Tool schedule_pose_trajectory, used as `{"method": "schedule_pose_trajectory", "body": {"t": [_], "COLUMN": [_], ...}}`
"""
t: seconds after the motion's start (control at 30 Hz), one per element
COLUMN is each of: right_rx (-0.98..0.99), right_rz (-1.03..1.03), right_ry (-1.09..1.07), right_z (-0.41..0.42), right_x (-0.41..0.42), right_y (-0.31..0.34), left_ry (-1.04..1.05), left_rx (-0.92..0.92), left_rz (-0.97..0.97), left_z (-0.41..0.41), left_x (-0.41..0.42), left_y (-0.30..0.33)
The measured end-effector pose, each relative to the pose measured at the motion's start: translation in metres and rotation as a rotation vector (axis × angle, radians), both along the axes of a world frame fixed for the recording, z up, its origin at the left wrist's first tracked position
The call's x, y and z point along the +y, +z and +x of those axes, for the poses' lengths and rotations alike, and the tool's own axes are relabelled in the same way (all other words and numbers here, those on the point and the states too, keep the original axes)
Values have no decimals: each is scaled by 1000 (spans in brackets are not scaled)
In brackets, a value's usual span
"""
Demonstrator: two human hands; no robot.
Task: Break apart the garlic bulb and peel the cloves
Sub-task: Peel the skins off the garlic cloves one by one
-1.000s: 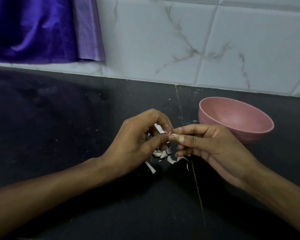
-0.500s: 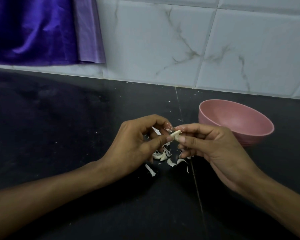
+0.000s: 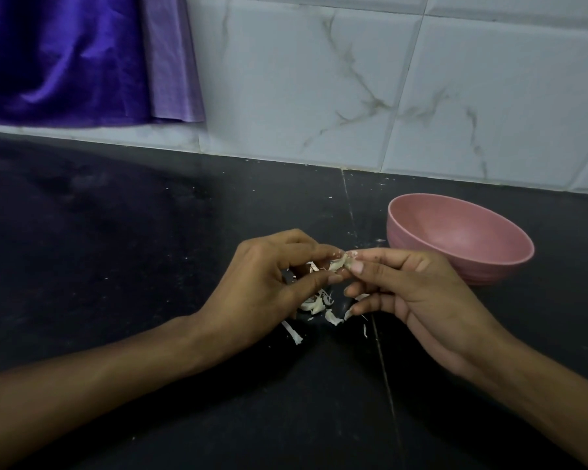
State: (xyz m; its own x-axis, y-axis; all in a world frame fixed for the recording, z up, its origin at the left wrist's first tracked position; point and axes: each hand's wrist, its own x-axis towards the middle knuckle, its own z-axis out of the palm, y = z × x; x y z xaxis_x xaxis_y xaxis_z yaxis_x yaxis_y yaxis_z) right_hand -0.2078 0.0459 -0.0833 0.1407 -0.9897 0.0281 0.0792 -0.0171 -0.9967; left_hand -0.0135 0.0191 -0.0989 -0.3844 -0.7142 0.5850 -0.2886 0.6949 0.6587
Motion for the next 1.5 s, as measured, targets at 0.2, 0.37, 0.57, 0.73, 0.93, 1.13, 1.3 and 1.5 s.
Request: {"method": "schedule_pose_trajectory", "body": {"t": [0.2, 0.37, 0.57, 0.73, 0.93, 1.13, 1.3, 1.5], "right_rx": [-21, 18, 53, 26, 62, 28, 37, 45], "right_rz": [31, -7, -41, -27, -38, -63, -65, -89], "right_ry": [22, 9, 5, 4, -19, -16, -32, -69], "right_z": [1, 0, 0, 2, 3, 4, 4, 7], "right_x": [1, 1, 2, 2, 2, 2, 2, 3], "right_y": [0, 1, 1, 1, -1, -2, -4, -8], "left_ry": [49, 75, 46, 42, 28, 55, 32, 46], "left_rx": [30, 77, 99, 118, 93, 66, 77, 61], "left_rz": [-28, 17, 59, 72, -23, -86, -72, -103], "left_z": [1, -1, 0, -1, -2, -2, -2, -4], "left_x": [2, 1, 0, 1, 1, -2, 0, 0], "left_y": [2, 2, 0, -1, -5, -3, -4, -6]}}
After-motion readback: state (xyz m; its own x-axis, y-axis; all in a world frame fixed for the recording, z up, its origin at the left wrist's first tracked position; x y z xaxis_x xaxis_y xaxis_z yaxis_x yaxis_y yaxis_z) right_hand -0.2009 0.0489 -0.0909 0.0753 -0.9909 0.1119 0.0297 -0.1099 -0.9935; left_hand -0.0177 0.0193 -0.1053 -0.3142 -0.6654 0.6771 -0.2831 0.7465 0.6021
